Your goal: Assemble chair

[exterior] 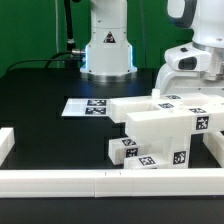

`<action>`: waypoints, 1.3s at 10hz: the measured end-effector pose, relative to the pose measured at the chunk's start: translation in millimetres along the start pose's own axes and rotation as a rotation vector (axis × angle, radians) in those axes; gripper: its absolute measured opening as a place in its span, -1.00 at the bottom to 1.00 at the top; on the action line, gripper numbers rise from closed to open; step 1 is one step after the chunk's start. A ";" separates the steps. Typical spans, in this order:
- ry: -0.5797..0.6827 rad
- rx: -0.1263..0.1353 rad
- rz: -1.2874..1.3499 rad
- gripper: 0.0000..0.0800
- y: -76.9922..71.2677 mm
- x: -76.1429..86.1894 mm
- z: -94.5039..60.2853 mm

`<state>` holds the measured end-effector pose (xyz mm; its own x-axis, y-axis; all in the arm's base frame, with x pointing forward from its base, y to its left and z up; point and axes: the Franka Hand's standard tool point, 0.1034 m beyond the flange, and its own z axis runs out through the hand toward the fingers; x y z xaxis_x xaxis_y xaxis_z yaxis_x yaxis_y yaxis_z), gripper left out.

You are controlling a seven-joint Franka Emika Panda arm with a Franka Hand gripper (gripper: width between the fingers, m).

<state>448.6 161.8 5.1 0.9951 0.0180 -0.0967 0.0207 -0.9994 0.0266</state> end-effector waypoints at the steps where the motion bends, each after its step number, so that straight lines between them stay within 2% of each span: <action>1: 0.000 0.000 0.000 -0.34 0.3 0.1 0.0; 3: 0.002 0.001 -0.006 -0.34 2.5 1.2 -1.2; 5: 0.009 0.007 -0.021 -0.34 3.9 3.5 -12.3; 6: 0.007 0.013 -0.033 -0.34 6.1 4.6 -27.1; 9: 0.001 0.040 -0.048 -0.34 12.9 4.2 -87.8; 11: -0.016 0.061 -0.053 -0.33 28.3 4.5 -140.1; 12: -0.004 0.066 -0.045 -0.33 31.4 12.1 -147.0; 13: -0.009 0.064 -0.045 -0.33 31.0 11.2 -143.7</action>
Offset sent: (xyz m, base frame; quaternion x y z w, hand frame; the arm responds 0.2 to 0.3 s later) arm -0.0045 -0.0031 0.0100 0.0129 0.0021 -0.0148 0.9998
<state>474.2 135.1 147.8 0.9924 0.0634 -0.1051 0.0594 -0.9974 -0.0414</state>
